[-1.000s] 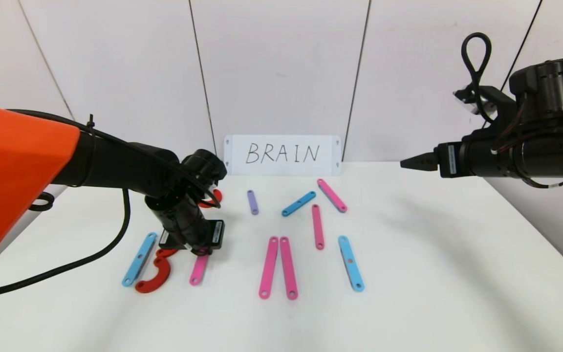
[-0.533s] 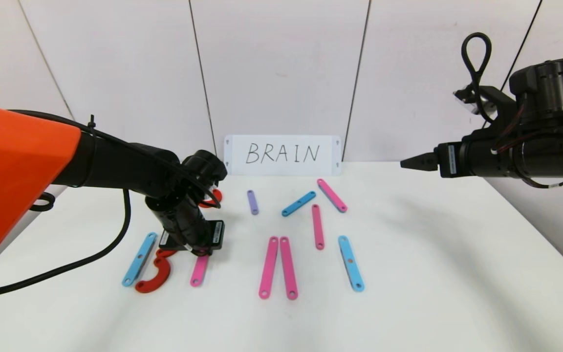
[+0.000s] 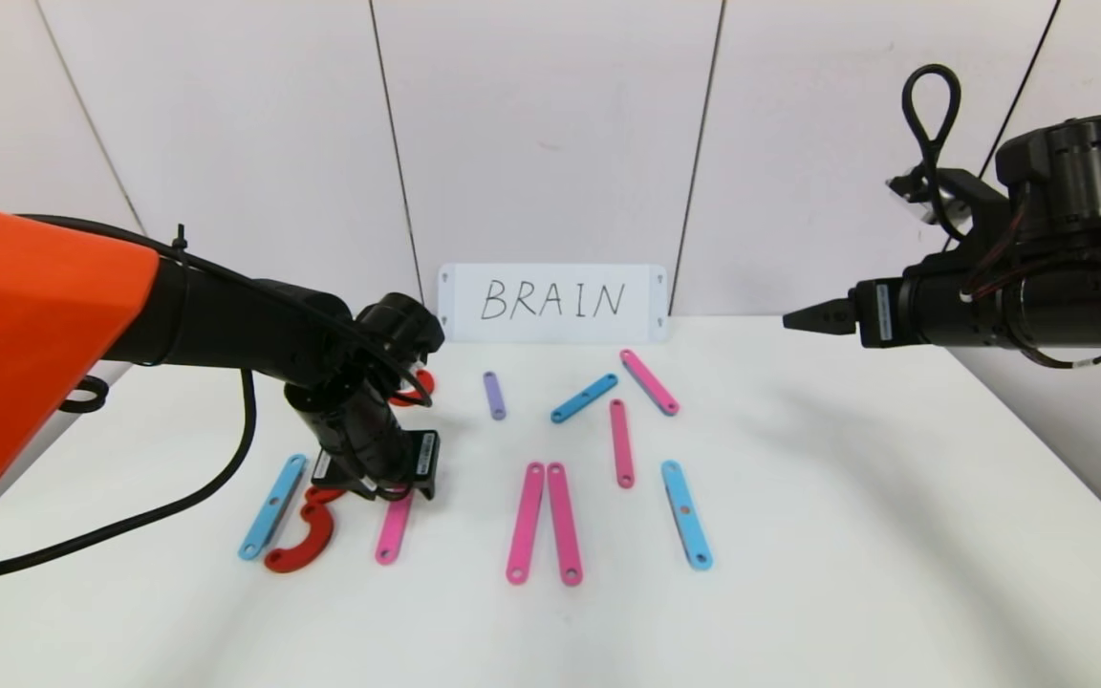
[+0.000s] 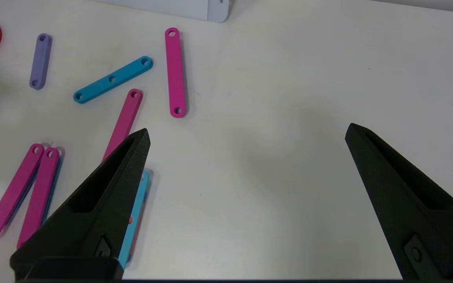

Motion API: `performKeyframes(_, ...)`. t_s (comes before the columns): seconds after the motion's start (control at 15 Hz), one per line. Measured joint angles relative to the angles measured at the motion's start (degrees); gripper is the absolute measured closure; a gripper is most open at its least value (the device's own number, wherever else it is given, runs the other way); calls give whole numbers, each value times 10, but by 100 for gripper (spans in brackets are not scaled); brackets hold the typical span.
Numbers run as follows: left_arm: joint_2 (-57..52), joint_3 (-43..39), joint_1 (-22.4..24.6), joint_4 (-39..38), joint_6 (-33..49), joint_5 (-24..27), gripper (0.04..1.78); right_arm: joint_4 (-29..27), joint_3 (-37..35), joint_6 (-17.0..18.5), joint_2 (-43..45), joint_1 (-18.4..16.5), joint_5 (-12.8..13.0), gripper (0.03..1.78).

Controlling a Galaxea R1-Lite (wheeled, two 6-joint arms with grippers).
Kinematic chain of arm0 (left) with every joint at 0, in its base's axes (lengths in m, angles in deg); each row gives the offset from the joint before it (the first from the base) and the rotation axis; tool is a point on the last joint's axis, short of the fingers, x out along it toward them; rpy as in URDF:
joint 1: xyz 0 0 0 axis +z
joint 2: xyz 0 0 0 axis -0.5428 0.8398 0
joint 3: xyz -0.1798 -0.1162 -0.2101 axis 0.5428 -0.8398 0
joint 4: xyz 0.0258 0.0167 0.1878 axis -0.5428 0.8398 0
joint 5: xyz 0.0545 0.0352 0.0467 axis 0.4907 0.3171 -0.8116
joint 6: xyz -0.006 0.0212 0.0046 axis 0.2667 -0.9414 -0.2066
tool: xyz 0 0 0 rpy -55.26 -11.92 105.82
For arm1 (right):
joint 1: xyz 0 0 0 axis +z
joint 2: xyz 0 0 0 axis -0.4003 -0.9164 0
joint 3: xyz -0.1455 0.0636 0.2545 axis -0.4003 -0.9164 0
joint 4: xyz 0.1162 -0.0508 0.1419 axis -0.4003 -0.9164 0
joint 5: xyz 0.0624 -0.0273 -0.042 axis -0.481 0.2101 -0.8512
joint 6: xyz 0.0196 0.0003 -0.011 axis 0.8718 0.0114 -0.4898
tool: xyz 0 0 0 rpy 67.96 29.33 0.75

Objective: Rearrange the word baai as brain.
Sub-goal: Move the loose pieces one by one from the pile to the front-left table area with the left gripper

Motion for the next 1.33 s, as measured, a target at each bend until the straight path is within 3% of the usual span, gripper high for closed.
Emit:
performKeyframes(0.2, -1, 6, 0, 2, -1, 1, 31, 0, 0, 0, 0, 0, 0, 7)
performKeyframes(0.4, -4, 20, -4, 2, -1, 2, 10, 0, 0, 0, 0, 0, 0, 7)
performKeyframes(0.67, -10, 62, 0, 2, -21, -2, 7, 0, 0, 0, 0, 0, 0, 7)
performKeyframes(0.87, -5, 106, 24, -1, -92, -3, 7, 0, 0, 0, 0, 0, 0, 7)
performKeyframes(1.33, 76, 229, 60, -16, -167, -2, 7, 0, -1, 0, -4, -1, 0, 7)
